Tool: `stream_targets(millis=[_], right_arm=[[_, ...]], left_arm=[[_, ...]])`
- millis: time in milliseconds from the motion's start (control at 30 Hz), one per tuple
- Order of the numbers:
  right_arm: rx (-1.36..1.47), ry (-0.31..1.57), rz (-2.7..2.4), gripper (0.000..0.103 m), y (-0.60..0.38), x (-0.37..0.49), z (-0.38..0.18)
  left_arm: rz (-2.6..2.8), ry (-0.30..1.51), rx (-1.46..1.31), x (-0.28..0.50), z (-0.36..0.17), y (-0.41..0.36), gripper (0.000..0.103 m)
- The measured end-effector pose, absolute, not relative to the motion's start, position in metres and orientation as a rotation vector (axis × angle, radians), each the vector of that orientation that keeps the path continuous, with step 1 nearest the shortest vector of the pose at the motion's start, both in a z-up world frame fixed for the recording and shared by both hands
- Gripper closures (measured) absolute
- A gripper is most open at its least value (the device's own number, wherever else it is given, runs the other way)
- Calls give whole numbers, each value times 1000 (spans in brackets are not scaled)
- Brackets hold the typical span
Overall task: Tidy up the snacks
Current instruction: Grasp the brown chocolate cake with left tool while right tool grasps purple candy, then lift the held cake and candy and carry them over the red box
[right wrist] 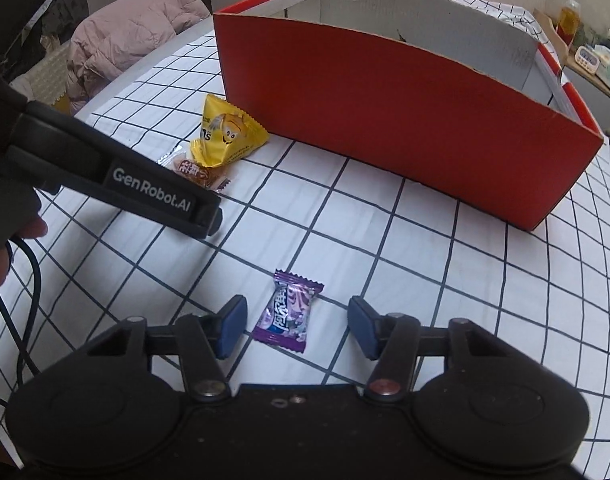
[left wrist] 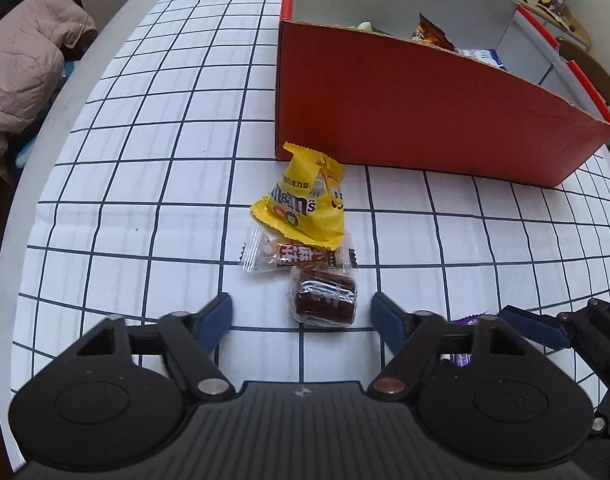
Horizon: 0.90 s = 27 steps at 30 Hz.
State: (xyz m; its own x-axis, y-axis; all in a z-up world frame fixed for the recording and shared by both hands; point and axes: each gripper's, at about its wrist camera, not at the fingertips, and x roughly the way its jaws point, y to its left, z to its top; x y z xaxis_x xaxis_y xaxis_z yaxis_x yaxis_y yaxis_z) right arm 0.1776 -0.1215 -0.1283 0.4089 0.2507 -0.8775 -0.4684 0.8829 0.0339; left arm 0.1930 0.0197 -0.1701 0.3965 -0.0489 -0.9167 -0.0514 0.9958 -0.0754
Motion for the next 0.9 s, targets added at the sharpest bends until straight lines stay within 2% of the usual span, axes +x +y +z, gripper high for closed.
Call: stream_targets(millis=[100, 267, 300, 333, 433, 900], right_arm=[[-244, 1047, 463, 58, -120, 175, -127], [-235, 1038, 458, 70, -121, 174, -126], [-232, 1035, 455, 74, -122, 174, -126], [-229, 1031, 451, 77, -123, 173, -126], [-212, 1023, 446, 78, -127, 172, -126], [-106, 984, 400, 79, -143, 161, -101]], left_arm=[[7, 1159, -87, 192, -169, 18, 43], [-9, 1155, -106, 190, -165, 20, 69], [-8, 1156, -103, 189, -165, 20, 71], [-4, 1156, -100, 189, -165, 20, 72], [6, 1154, -106, 187, -164, 22, 72], [-7, 1108, -150, 166, -137, 35, 74]])
